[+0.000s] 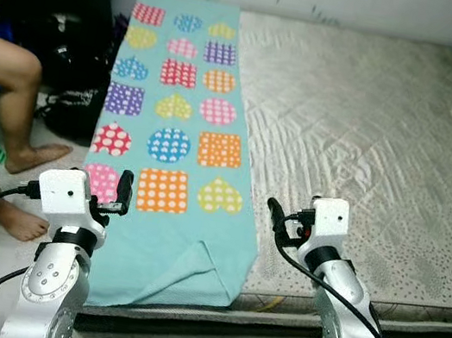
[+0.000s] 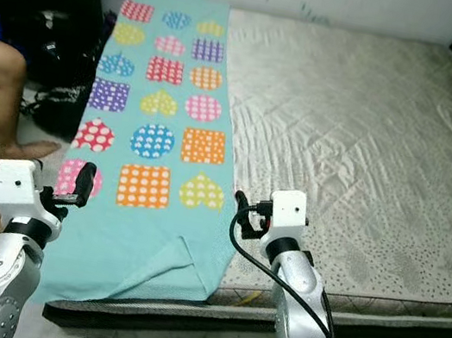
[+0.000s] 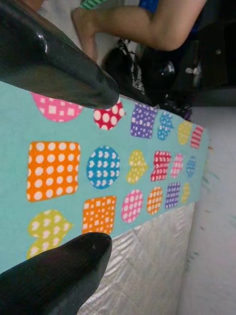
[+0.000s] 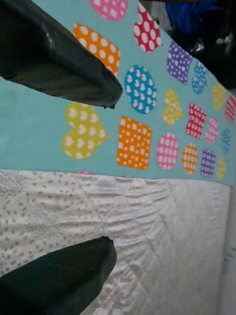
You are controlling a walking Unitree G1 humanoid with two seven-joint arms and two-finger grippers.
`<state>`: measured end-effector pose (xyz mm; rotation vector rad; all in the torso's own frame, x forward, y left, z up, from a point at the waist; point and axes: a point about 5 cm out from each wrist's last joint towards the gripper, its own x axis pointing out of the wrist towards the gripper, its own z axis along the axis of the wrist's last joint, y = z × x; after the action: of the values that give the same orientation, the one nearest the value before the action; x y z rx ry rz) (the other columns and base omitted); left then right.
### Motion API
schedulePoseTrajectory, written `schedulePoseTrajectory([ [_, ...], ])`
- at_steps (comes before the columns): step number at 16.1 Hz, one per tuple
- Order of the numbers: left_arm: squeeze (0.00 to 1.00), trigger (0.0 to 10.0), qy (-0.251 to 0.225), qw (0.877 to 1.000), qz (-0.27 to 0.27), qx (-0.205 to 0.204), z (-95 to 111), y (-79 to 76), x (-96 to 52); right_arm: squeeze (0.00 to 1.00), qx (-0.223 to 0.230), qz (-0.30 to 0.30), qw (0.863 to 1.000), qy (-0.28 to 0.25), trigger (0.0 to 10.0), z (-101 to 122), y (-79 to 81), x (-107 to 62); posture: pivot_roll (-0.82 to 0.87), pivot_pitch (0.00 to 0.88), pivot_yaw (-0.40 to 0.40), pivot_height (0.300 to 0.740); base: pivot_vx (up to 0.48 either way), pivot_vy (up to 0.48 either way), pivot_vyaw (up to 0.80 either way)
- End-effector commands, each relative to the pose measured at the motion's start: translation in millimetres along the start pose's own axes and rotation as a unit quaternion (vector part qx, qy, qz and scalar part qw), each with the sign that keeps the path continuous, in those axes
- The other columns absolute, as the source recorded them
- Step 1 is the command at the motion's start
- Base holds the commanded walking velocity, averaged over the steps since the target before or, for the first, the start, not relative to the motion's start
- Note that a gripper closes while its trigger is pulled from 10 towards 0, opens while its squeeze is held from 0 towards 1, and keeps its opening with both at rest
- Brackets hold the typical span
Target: Clean up the room
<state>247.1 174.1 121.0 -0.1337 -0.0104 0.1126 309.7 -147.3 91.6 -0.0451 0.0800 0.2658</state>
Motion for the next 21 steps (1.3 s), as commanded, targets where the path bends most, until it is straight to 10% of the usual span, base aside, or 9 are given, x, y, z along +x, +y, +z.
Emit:
schedulePoseTrajectory([
  [1,0.0,10.0,0.005,1.0,0.004,0.002,-0.6,0.0,-2.8,0.0,0.001,0.006,1.0,0.0,10.0,0.2,1.4,-1.3,0.03,0.206,-0.05,0.7,0.0,0.0,0.0],
  [21,0.0,10.0,-0.01,0.999,0.031,0.001,4.9,0.5,4.6,0.0,-0.008,0.041,0.999,0.003,10.0,1.6,2.7,3.3,0.03,0.189,-0.06,0.593,0.0,0.0,0.0],
])
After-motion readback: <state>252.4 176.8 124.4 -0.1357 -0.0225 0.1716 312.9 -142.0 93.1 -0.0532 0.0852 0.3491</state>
